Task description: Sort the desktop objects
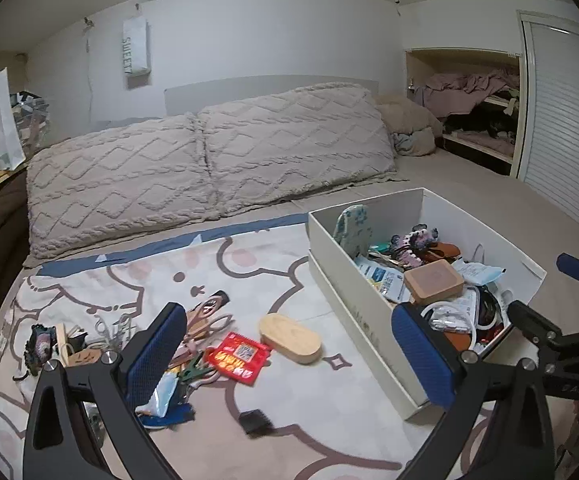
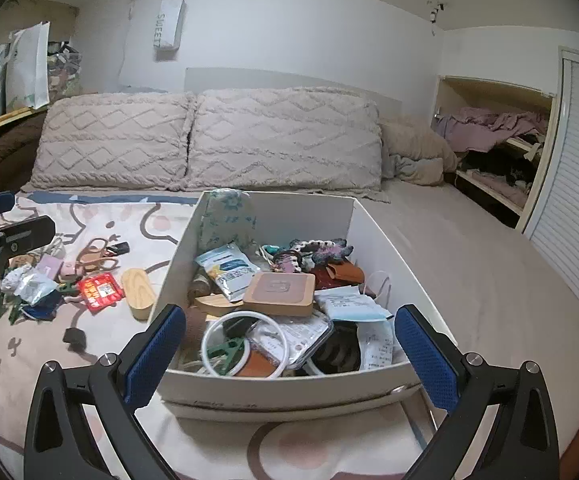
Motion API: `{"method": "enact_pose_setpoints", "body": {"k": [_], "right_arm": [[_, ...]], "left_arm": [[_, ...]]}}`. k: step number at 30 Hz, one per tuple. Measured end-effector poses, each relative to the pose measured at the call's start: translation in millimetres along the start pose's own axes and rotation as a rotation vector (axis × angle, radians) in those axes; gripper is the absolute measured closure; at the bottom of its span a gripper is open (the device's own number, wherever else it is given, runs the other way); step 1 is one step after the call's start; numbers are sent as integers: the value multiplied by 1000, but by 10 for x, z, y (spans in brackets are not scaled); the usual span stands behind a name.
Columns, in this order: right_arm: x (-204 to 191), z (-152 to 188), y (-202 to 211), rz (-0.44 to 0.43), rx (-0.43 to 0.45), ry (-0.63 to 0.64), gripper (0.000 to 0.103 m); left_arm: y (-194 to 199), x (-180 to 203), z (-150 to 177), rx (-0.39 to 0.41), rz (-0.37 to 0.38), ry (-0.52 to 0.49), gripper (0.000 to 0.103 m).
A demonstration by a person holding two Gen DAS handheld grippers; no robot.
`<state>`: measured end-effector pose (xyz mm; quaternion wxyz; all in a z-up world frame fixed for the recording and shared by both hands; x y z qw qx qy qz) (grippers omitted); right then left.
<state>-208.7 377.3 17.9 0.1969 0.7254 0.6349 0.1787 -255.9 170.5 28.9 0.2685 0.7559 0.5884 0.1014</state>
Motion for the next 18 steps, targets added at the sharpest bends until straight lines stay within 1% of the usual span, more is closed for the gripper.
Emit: {"method": "enact_pose_setpoints", "body": {"k": [5, 8, 11, 15, 18], "right_arm": [[-59, 16, 231, -20, 48, -15, 0], [-112, 53, 342, 10, 66, 4, 0], [-150, 103, 418, 23, 70, 11, 0], [-200, 134, 516, 24, 95, -12, 0], [-218, 168, 612, 3, 114, -43, 0]], "left_arm": [[126, -72, 107, 10, 7, 13, 0], [236, -118, 182, 22, 7, 14, 0], [350, -153, 245, 35, 2, 7, 0], [501, -195, 326, 52, -2, -1, 0], [617, -217, 379, 65, -2, -10, 0]]}}
Point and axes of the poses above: each gripper's, at about its wrist camera, not at the fingertips, and y roughly against the way its jaws point, x to its right, z to its underside, the point moved 3 cm from there along -y, roughly the way its jaws point, and after that the axes turned 8 degrees about -y, right-handed, at the moved point
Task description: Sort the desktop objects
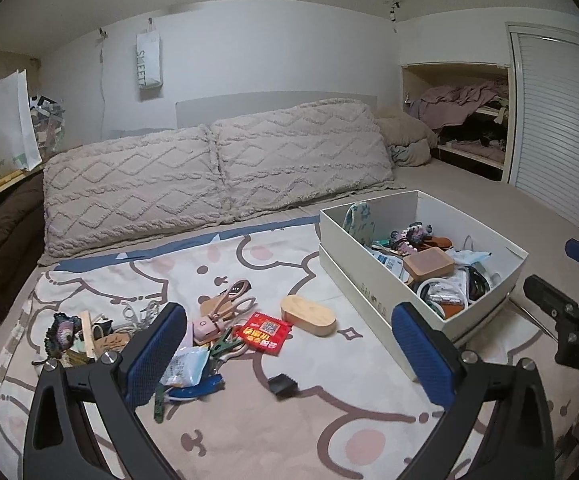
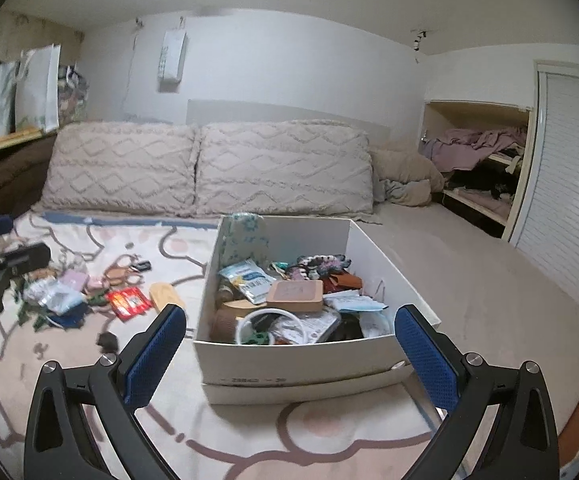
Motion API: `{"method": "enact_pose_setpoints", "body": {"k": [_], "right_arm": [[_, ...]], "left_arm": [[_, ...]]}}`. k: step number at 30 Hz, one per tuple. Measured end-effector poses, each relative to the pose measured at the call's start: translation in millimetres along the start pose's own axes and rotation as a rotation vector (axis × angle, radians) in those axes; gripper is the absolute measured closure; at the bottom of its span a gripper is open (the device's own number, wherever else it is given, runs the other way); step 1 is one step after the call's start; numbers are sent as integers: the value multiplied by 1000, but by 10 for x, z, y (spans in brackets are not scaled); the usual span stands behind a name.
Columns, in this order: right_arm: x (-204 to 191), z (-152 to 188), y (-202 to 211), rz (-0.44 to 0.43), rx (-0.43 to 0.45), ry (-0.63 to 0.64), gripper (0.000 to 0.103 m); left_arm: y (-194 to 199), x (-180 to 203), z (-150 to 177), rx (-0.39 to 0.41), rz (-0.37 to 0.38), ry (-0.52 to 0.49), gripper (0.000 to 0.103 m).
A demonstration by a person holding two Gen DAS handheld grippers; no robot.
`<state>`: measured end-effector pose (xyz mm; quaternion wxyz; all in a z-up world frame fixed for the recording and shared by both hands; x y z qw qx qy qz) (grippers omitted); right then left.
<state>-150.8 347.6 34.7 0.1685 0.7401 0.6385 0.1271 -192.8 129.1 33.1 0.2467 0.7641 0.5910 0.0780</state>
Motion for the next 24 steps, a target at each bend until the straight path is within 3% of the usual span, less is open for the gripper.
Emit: {"method": "enact_pose_setpoints", "body": {"k": [9, 24], "right_arm": [[-65, 127, 227, -14, 6, -24, 0], [-163, 330, 547, 2, 19, -19, 0]], "left_arm": [[281, -95, 143, 34, 4, 17, 0], [459, -145, 497, 10, 21, 13, 0]]}}
Point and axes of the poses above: each gripper's, at about its wrist camera, not at the fingertips, and y roughly against the way its jaws point, x to its right, z to its underside, the point moved 3 cm from there along -y, roughly the way its jaws point, and after that the axes turned 8 degrees about -y, right-handed, at the moved point
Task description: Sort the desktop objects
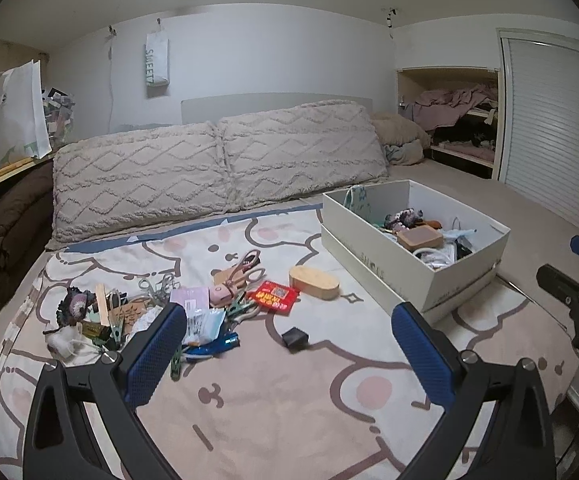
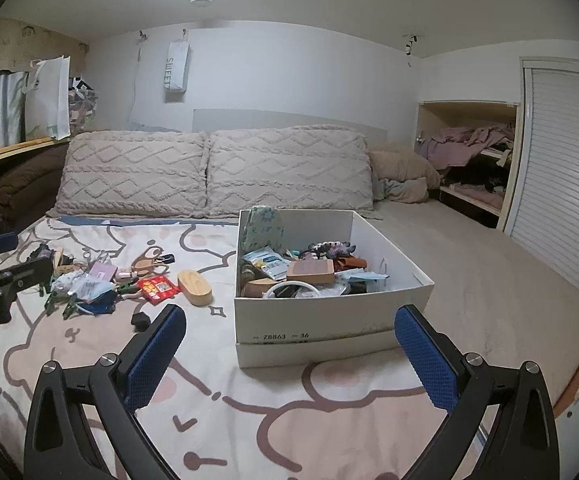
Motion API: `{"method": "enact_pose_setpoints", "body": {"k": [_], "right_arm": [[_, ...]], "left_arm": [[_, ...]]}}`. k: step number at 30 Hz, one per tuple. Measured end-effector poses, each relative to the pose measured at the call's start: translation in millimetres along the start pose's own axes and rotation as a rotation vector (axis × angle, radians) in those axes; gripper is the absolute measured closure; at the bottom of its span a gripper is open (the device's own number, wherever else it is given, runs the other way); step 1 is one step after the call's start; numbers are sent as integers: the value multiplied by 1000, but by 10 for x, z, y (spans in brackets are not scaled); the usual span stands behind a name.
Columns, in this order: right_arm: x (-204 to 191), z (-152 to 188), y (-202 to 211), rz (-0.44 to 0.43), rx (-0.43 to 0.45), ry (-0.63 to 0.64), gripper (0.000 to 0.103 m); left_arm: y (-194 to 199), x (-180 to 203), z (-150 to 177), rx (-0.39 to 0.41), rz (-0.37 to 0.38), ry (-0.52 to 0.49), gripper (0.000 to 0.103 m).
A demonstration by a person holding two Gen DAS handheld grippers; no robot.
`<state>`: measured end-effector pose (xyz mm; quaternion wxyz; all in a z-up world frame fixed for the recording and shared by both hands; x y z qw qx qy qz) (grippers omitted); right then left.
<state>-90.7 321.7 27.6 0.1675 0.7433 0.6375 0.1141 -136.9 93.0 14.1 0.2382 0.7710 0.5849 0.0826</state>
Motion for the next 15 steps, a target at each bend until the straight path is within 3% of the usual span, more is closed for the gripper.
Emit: {"method": "enact_pose_setpoints", "body": {"k": [15], "right_arm": [[-110, 54, 174, 9, 18, 23, 0]], "left_arm": [[103, -38, 177, -5, 33, 20, 0]]}}
Point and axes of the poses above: each gripper's, at about its wrist camera, not at the fingertips, and y roughly against the way its jaws point, x to its right, z to its underside, the point moved 3 cm from there along -y, roughly the way its jaws point, and after that the axes turned 8 degrees about -y, right-handed, at the moved point
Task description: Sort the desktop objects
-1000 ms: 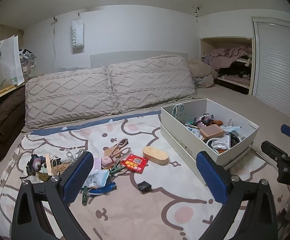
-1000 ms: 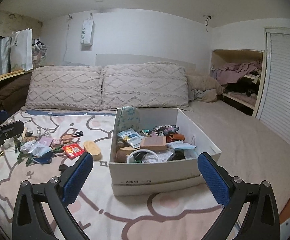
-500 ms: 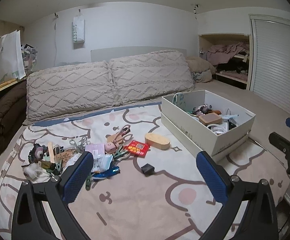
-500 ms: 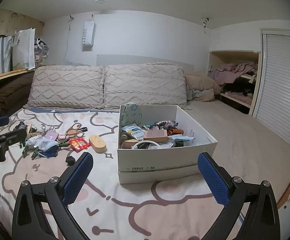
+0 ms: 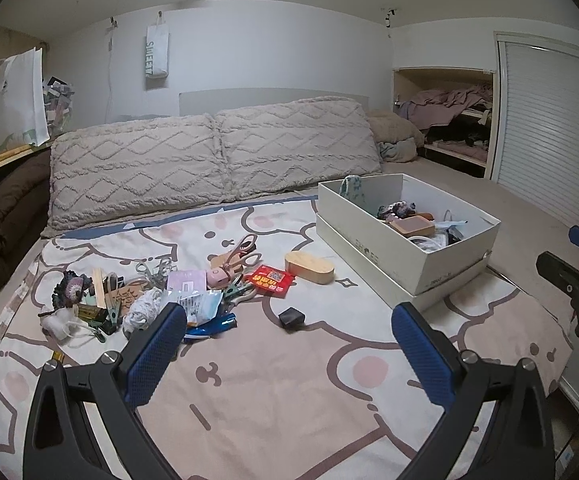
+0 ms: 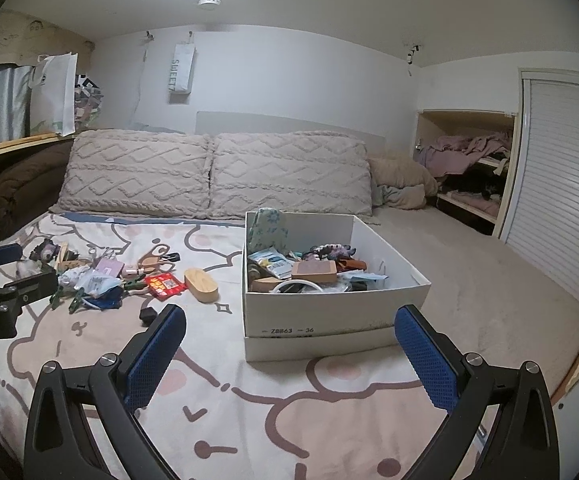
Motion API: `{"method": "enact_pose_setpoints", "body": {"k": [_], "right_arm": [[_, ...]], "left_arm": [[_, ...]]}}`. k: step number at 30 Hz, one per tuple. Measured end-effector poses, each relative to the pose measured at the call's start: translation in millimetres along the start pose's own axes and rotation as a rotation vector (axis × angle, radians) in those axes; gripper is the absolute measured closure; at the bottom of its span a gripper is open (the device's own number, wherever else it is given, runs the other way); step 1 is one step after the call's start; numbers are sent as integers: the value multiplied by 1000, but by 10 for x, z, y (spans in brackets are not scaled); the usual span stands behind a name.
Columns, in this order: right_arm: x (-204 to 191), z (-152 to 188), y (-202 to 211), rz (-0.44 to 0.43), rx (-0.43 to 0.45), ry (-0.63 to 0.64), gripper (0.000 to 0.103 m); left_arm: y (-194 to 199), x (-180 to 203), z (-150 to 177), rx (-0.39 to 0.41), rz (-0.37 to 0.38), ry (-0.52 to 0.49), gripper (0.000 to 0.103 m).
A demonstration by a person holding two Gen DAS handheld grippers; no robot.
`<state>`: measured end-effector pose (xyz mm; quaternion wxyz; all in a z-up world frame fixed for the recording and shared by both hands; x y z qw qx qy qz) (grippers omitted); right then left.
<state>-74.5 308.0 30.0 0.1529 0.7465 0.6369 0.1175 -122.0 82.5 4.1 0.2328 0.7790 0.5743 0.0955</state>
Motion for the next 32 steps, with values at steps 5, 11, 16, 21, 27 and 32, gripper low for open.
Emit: {"method": "enact_pose_setpoints", "body": {"k": [5, 11, 16, 21, 27, 32], "right_arm": [[-33, -6, 41, 10, 2, 19, 0], [-83, -5, 43, 4, -4, 26, 0], [-114, 6, 36, -5, -10, 31, 0], [-128, 7, 39, -4, -13, 35, 0], [-135, 10, 35, -8, -14, 36, 0], [-137, 31, 28, -10, -21, 35, 0]], "left_arm": [[39, -4, 17, 10, 6, 3, 0], [64, 0, 20, 12, 7, 1, 0], [77, 7, 25, 12, 10, -1, 0], [84, 19, 26, 11, 8, -8, 0], [74, 26, 31, 6, 9, -7, 0], [64, 17, 40, 2, -1, -17, 0]]}}
Point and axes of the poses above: each gripper's, at about its wrist camera, not at the fingertips, and y roughly against the way its jaws point, x to its right, z to its underside, the point moved 3 cm from there along -y, roughly the way its jaws point, and after that the axes turned 8 degrees about -y, right-handed, at the moved point
